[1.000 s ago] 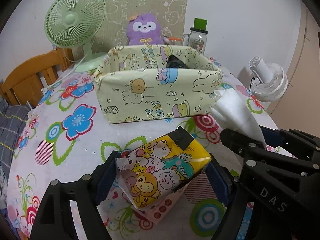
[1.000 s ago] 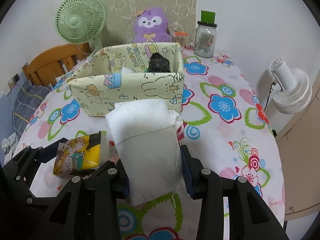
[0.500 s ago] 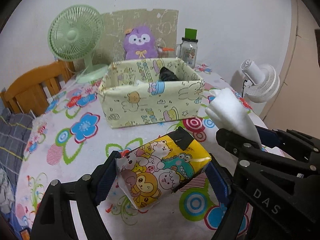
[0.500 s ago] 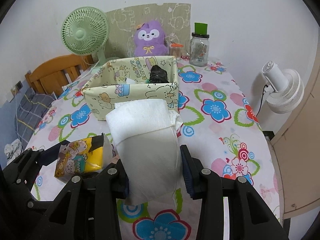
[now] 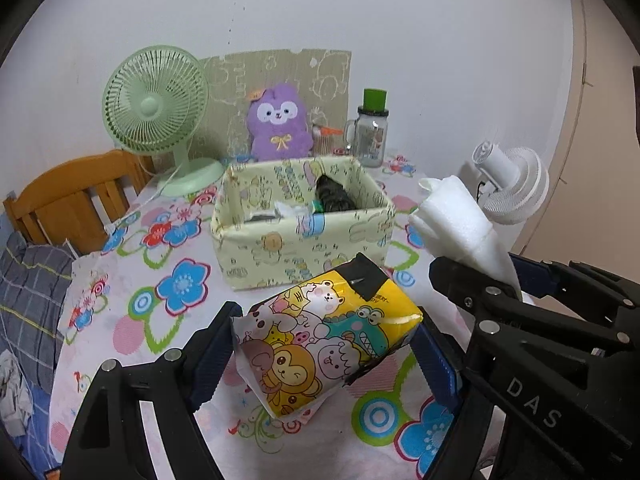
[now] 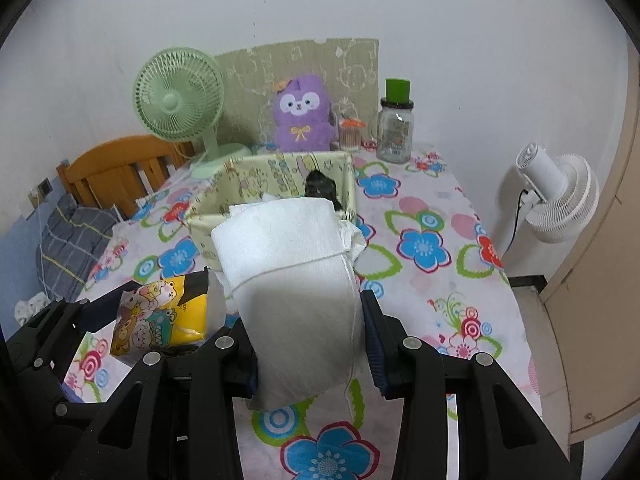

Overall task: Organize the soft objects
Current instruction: 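Lift the white pad with the right gripper while the left gripper grasps the yellow snack pack, then carry the white pad and yellow snack pack over the fabric box with both grippers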

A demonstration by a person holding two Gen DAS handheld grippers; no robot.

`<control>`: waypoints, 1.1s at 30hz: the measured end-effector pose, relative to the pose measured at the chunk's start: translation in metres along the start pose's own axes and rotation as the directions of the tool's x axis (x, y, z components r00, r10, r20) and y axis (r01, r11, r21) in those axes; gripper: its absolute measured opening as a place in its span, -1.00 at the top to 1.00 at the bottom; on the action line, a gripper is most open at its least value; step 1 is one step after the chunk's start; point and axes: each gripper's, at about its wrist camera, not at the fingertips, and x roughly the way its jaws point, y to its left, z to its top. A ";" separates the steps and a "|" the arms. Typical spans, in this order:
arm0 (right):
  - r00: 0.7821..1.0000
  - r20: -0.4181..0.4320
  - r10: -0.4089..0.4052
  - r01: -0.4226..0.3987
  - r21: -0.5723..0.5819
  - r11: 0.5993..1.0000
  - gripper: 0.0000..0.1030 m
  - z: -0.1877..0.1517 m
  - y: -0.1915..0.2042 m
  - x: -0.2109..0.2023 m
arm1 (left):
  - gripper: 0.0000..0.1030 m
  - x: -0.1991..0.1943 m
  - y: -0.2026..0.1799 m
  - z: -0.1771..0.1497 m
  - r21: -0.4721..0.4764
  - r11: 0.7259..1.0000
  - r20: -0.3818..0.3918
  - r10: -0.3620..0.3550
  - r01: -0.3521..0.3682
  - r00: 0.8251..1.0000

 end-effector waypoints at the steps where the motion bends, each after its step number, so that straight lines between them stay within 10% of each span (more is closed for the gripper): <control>1: 1.000 0.007 0.004 -0.004 -0.002 1.000 0.15 0.003 0.000 -0.003 | -0.64 -0.002 0.000 0.003 0.000 1.000 0.005 -0.004 0.004 1.000; 33: 0.998 0.052 -0.023 0.026 -0.047 0.999 0.15 0.108 0.007 0.045 | -0.64 0.039 0.030 0.098 -0.029 0.999 0.067 -0.018 0.020 0.998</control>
